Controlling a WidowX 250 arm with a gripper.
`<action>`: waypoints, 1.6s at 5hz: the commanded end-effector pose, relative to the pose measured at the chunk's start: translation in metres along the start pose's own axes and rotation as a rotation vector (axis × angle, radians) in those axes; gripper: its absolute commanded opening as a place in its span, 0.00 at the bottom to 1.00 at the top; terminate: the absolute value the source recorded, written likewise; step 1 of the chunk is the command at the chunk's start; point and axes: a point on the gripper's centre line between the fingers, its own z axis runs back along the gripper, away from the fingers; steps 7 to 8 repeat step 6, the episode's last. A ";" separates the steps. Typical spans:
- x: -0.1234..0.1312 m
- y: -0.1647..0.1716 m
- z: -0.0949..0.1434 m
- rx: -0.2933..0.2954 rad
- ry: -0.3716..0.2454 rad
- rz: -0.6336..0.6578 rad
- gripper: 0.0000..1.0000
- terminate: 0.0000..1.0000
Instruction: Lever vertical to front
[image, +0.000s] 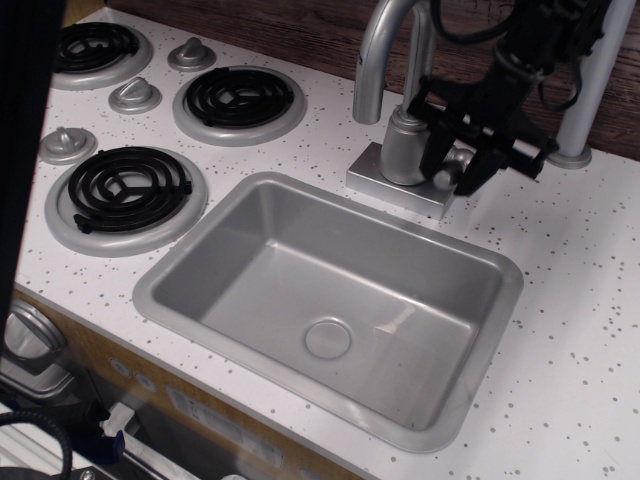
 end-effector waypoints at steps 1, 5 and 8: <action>0.004 0.007 0.007 -0.052 -0.042 0.021 0.00 0.00; -0.023 0.006 0.030 0.013 -0.018 0.108 1.00 0.00; -0.022 0.005 0.029 0.006 -0.021 0.109 1.00 1.00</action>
